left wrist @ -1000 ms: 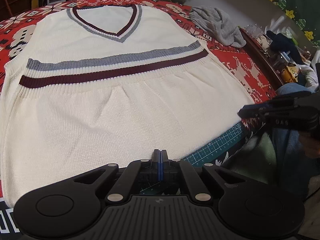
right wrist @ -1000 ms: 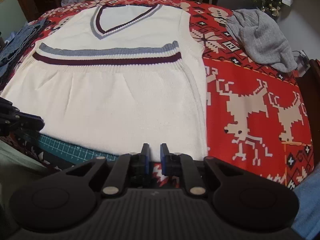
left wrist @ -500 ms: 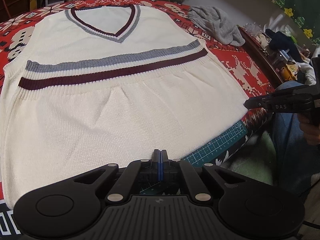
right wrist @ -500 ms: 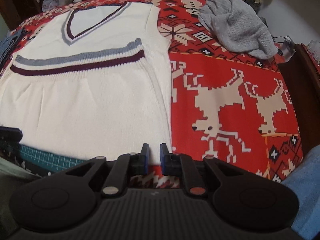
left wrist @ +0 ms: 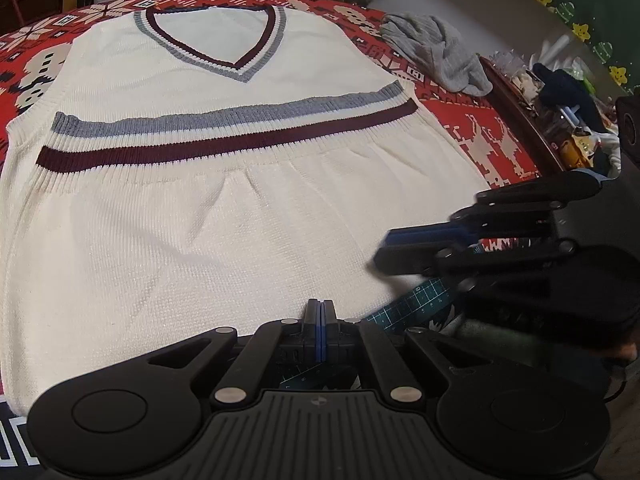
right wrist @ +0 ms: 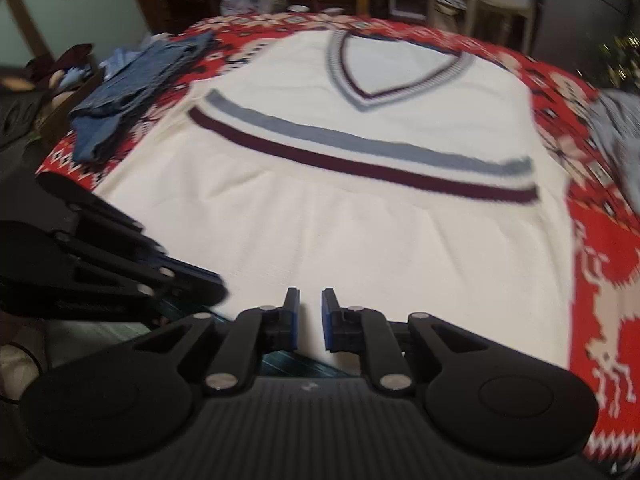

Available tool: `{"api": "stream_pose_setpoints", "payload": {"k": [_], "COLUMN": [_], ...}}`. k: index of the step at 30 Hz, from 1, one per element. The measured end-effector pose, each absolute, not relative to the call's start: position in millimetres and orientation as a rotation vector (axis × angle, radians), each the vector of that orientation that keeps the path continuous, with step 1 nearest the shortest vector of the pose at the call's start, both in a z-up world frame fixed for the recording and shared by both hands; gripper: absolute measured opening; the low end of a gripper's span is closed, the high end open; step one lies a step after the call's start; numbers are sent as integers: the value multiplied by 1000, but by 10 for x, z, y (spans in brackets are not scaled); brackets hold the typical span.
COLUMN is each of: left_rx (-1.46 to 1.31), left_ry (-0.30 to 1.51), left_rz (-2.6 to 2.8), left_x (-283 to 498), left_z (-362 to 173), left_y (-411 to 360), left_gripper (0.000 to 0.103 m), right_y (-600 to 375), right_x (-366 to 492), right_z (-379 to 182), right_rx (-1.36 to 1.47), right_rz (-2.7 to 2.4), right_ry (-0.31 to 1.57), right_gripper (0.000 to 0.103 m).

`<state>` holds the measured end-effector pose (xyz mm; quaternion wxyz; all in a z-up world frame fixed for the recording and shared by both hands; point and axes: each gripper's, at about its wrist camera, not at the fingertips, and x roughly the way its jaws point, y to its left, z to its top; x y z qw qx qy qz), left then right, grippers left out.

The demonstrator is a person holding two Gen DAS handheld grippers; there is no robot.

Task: Fold clothes

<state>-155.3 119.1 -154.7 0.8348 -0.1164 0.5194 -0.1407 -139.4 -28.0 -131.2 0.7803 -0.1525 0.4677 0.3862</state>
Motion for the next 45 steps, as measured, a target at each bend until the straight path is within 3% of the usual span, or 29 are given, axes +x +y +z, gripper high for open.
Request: {"api": "stream_pose_setpoints", "payload": {"k": [14, 25, 31, 36, 45], "left_rx": [-338, -564, -565, -460, -542], "left_ry": [1061, 1071, 983, 1033, 1048], "left_rz": [-266, -156, -184, -198, -159], "left_x": [-1680, -1984, -1702, -1408, -1855], "left_z": [-1516, -1547, -1300, -1477, -1613], "left_y": [1447, 2126, 2154, 2008, 2377], "left_gripper": [3, 2, 3, 3, 3], "right_y": [-248, -284, -273, -278, -305], "right_x": [-1507, -1481, -1474, -1483, -1452], "right_z": [-1452, -1443, -1444, -1443, -1435], "right_rx": [-391, -382, -377, -384, -371], "right_rz": [869, 875, 869, 871, 880], "right_ry": [937, 948, 956, 955, 964], "right_gripper": [12, 12, 12, 12, 12]}}
